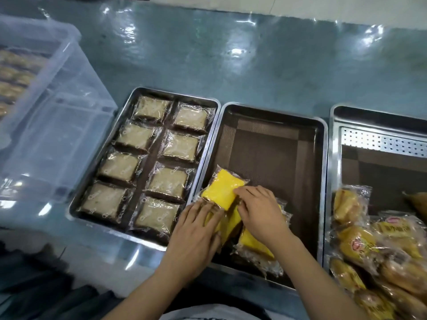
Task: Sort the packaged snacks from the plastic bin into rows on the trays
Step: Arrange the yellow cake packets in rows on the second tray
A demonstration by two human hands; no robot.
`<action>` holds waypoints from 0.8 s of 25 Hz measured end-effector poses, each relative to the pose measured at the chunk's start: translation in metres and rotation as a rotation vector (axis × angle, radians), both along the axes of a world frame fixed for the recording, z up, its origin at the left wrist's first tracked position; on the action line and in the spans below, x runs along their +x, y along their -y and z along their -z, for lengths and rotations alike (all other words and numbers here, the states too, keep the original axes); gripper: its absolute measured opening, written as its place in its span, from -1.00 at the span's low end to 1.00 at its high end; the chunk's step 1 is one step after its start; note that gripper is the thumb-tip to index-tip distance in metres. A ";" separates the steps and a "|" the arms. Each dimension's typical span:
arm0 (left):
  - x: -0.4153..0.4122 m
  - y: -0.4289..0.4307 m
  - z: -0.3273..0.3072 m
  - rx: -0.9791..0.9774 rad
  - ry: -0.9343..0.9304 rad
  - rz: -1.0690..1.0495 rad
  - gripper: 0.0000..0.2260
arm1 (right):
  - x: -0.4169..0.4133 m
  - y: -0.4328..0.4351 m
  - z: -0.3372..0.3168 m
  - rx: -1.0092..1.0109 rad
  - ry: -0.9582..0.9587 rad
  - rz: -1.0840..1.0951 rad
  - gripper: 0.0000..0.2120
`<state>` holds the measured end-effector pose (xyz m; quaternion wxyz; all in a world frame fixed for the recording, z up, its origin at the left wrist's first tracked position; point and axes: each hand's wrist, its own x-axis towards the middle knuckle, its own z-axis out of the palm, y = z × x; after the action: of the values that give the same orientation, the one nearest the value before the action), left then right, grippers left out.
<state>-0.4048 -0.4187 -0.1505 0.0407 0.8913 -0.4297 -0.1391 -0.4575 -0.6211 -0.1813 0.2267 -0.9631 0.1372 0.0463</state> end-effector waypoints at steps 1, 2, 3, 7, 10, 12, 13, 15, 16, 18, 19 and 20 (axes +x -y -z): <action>0.005 0.005 0.002 0.010 -0.001 -0.007 -0.55 | 0.000 0.002 0.001 -0.004 -0.005 0.018 -0.65; 0.011 0.011 0.004 0.020 -0.001 -0.009 -0.55 | 0.001 0.003 0.002 -0.011 -0.012 0.037 -0.66; 0.017 0.018 0.006 0.029 0.000 -0.002 -0.55 | 0.003 0.005 0.003 -0.025 -0.024 0.053 -0.66; 0.042 0.048 0.015 0.059 -0.007 0.055 -0.53 | 0.017 0.015 0.012 -0.059 -0.130 0.097 -0.58; 0.058 0.069 0.024 0.090 -0.045 0.072 -0.49 | 0.029 0.027 0.015 -0.080 -0.176 0.117 -0.55; 0.064 0.086 0.027 0.099 -0.076 0.098 -0.43 | 0.037 0.040 0.015 -0.098 -0.187 0.112 -0.55; 0.066 0.094 0.028 0.096 -0.094 0.112 -0.41 | 0.042 0.048 0.014 -0.108 -0.198 0.101 -0.54; 0.070 0.111 0.029 0.076 -0.141 0.138 -0.40 | 0.054 0.063 0.014 -0.132 -0.223 0.089 -0.53; 0.071 0.118 0.032 0.070 -0.179 0.162 -0.43 | 0.060 0.069 0.014 -0.141 -0.232 0.093 -0.52; 0.073 0.128 0.037 0.059 -0.284 0.219 -0.52 | 0.068 0.076 0.014 -0.156 -0.244 0.107 -0.50; 0.075 0.129 0.039 0.044 -0.315 0.231 -0.55 | 0.069 0.077 0.012 -0.160 -0.231 0.129 -0.51; 0.079 0.129 0.039 0.018 -0.316 0.223 -0.56 | 0.067 0.076 0.011 -0.162 -0.198 0.161 -0.54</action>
<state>-0.3257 -0.5473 -0.1898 0.0839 0.8056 -0.5129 -0.2846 -0.3901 -0.6974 -0.1924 0.1367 -0.9548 0.2392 0.1117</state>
